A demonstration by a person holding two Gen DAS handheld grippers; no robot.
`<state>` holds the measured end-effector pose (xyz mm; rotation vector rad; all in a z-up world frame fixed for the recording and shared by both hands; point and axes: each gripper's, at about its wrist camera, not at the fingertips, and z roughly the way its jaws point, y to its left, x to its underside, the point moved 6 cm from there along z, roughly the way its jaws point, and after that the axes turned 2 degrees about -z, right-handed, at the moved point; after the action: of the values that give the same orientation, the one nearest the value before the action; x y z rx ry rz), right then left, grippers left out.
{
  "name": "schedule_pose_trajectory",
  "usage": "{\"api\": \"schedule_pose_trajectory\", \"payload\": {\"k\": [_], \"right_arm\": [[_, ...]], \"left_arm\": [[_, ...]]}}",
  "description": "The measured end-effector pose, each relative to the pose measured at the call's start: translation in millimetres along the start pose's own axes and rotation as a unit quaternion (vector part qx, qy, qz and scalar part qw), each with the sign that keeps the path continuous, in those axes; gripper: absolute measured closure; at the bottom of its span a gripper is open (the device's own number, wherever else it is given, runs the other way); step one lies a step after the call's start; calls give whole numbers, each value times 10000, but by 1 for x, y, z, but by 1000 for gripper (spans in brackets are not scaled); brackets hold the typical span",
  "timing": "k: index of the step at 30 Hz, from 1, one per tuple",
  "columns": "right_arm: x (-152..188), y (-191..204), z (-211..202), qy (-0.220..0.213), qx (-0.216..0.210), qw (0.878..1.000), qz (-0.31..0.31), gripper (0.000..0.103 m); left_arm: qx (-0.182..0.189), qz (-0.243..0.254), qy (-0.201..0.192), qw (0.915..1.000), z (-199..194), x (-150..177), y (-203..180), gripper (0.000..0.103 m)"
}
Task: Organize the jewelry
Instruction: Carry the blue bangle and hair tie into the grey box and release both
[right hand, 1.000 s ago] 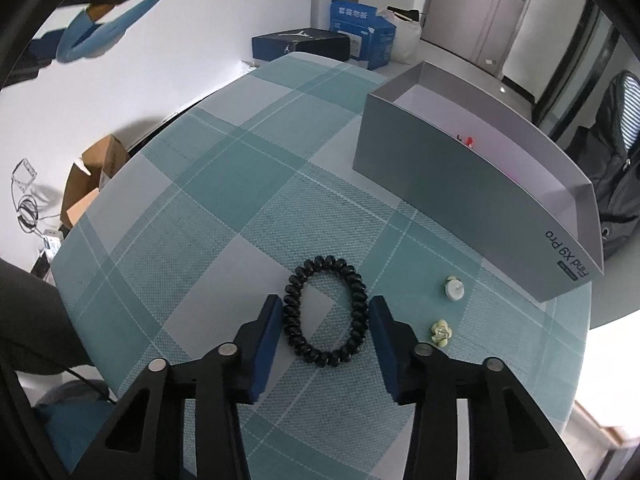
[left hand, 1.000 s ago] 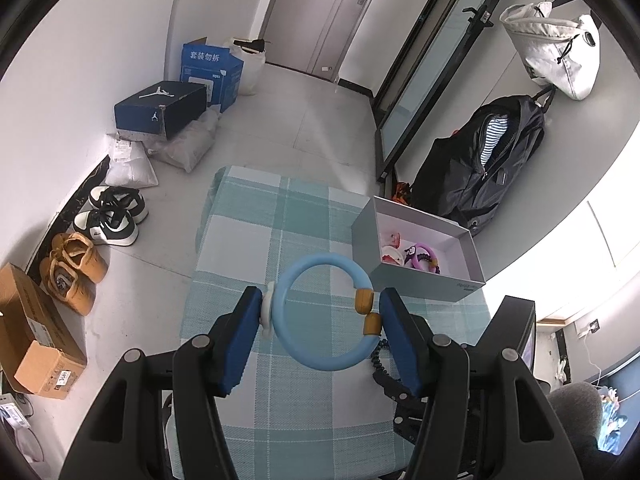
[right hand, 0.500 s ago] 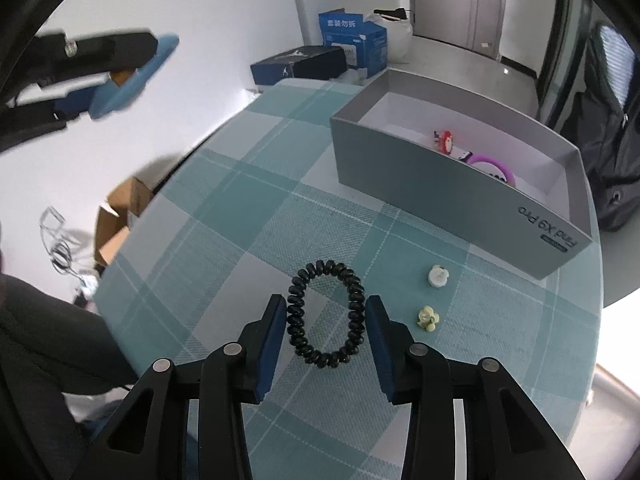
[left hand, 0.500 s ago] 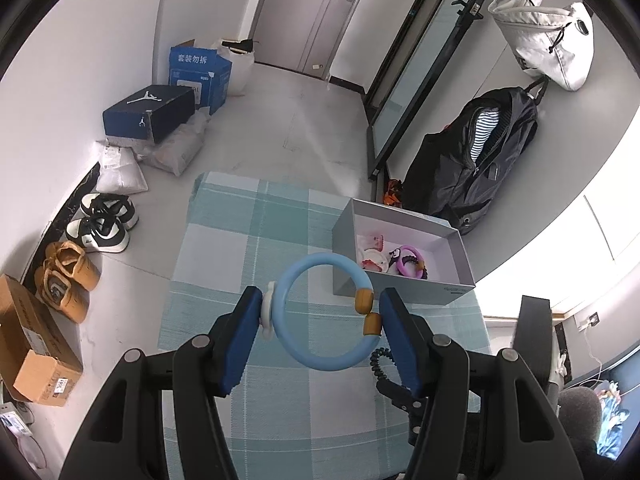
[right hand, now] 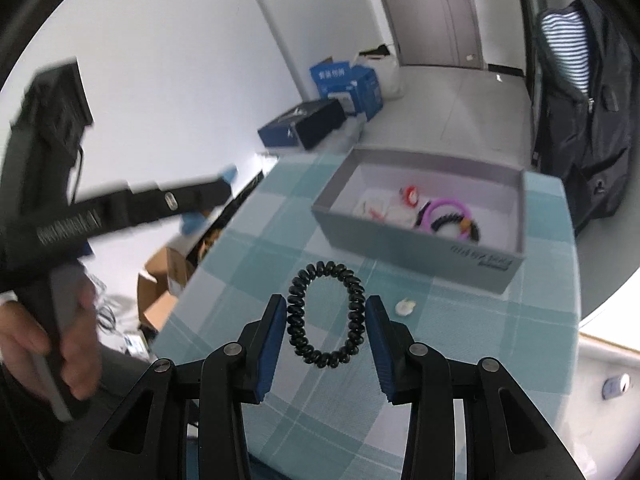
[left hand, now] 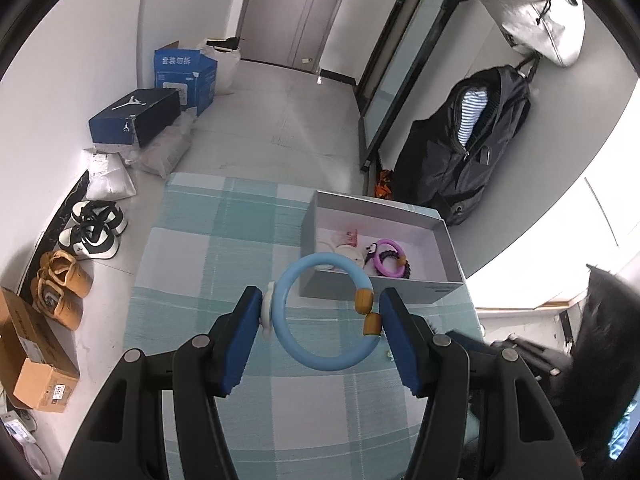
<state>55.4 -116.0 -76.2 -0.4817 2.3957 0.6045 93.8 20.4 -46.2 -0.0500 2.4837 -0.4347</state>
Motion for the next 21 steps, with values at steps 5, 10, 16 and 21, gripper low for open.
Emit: {"api": "schedule_pose_trajectory", "payload": {"k": [5,10,16,21], "right_arm": [[-31,-5,-13,-13,109,9996,-249,64],[-60,-20,-24,-263,136,9993,-234,64],[-76,-49,-12,-265,198,9994,48,64],[-88,-73,0,-149,246,9995,127,64]], "left_arm": [[161,-152,112,9997,9,-3,-13,48],[257,-138,95,9995,16,-21,-28,48],[146,67,131,9998,31,-41,-37,48],[253,171,488,9983,56,-55,-41,48]]}}
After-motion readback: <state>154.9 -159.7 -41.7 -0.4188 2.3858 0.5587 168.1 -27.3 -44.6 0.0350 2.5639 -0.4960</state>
